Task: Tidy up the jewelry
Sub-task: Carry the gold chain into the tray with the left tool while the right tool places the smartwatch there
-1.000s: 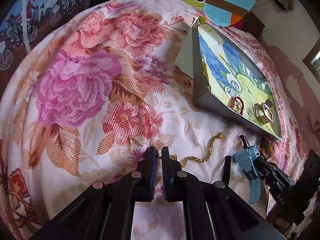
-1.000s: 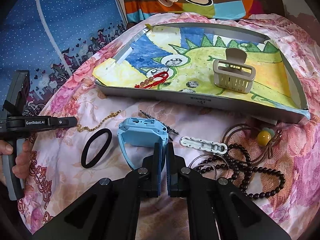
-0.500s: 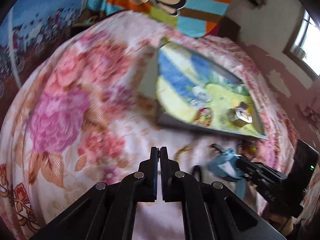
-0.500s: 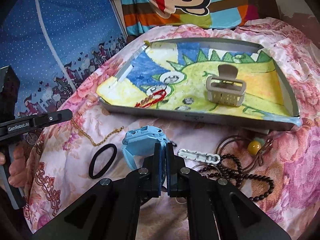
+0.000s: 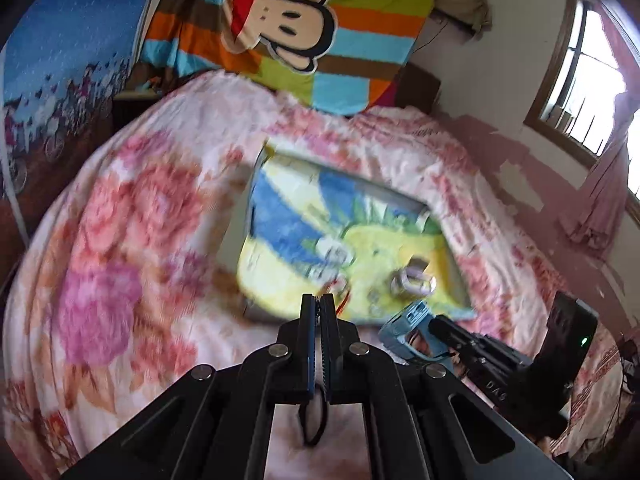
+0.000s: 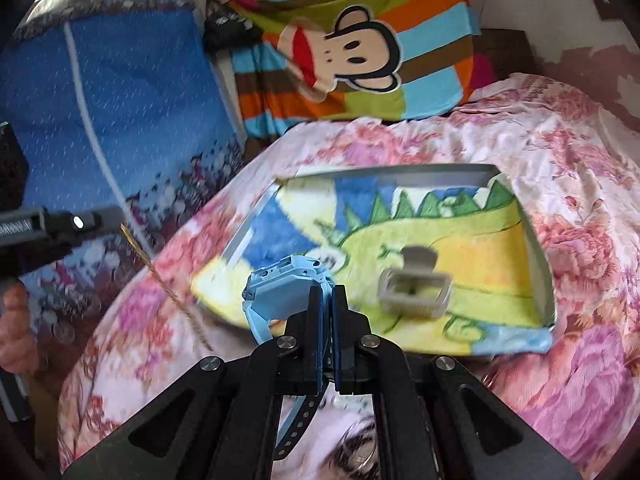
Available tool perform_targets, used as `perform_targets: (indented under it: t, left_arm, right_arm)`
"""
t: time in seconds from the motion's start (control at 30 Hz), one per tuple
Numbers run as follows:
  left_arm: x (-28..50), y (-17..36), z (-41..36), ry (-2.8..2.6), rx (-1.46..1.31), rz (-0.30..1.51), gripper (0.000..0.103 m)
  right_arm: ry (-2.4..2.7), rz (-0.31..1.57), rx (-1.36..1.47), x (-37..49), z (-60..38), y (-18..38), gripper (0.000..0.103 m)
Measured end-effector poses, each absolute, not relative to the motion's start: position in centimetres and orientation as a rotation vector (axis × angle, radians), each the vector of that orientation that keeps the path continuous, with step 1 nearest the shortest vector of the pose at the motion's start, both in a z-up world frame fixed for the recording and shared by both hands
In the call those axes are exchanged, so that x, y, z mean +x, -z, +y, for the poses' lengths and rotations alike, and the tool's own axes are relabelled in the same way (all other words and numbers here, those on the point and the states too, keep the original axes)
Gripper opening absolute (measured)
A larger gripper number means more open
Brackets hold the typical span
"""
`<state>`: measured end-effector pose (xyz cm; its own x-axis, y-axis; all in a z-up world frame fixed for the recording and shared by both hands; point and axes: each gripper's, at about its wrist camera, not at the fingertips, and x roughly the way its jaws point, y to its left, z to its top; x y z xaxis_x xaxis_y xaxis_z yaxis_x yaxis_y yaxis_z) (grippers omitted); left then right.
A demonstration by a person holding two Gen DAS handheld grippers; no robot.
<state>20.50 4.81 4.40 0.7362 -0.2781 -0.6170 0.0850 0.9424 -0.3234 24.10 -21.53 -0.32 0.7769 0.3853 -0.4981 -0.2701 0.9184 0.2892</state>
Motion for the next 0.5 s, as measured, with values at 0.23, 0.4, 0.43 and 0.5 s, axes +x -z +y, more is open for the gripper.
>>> perform_targets:
  t: [0.23, 0.4, 0.43, 0.5]
  left_arm:
    - [22.9, -10.8, 3.4, 0.227, -0.252, 0.608, 0.003]
    - [24.8, -12.4, 2.8, 0.219, -0.253, 0.568, 0.003]
    - [25.3, -12.2, 2.7, 0.215, -0.259, 0.566, 0.003]
    - [26.2, -11.3, 2.7, 0.214, -0.272, 0.573, 0.003]
  right_arm:
    - [-0.313, 0.600, 0.206, 26.2, -21.6, 1.2, 0.004]
    - [-0.301, 0.621, 0.190, 27.6, -21.1, 1.9, 0.004]
    - [-0.299, 0.626, 0.185, 27.8, -21.0, 2.1, 0.004]
    - [-0.297, 0.638, 0.176, 28.3, -20.8, 2.5, 0.004]
